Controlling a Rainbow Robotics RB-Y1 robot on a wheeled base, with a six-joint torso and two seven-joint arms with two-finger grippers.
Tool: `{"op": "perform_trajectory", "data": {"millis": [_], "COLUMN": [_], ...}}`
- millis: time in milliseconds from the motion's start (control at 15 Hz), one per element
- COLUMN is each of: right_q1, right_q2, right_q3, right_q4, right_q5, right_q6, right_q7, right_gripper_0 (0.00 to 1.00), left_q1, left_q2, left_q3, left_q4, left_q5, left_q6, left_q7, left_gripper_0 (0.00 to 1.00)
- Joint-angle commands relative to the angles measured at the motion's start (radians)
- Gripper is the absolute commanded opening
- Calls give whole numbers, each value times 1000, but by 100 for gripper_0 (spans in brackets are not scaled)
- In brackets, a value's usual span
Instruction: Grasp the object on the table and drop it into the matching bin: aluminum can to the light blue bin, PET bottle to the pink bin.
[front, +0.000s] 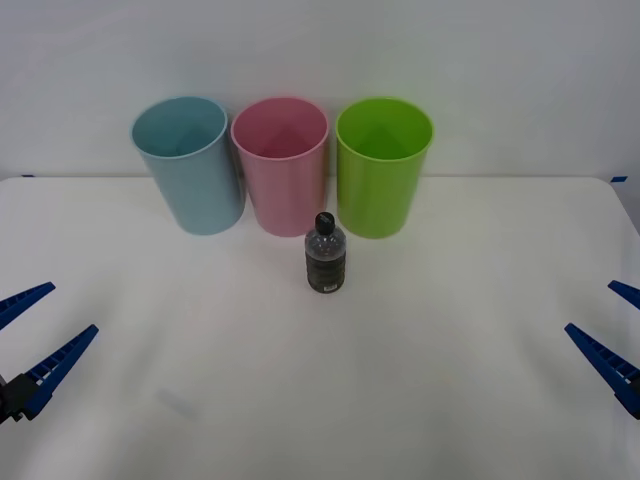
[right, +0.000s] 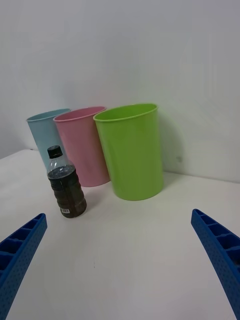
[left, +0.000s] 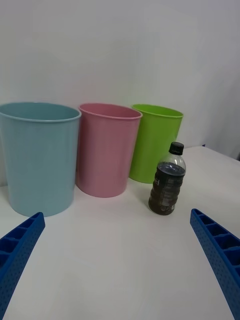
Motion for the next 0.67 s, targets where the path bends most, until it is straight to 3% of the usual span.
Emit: {"op": "perform_trajectory", "data": {"millis": [67, 400, 667], "right_q1": [0, 51, 53], "right_q2": [0, 6, 0], "right_q3": [0, 1, 73], "right_q4": [0, -31, -29], "right_q5": [0, 5, 6], "right_q6": [0, 4, 5], "right_q7": [0, 3, 18], "right_gripper_0": [100, 100, 100], "left_q1": [0, 0, 0], "left_q2": [0, 0, 0], "left_q3": [0, 0, 0], "left_q4": [0, 0, 0], "left_q5": [0, 0, 0], "left_q6": [0, 0, 0], "left_q7": [0, 0, 0], "left_gripper_0": [100, 100, 100]}}
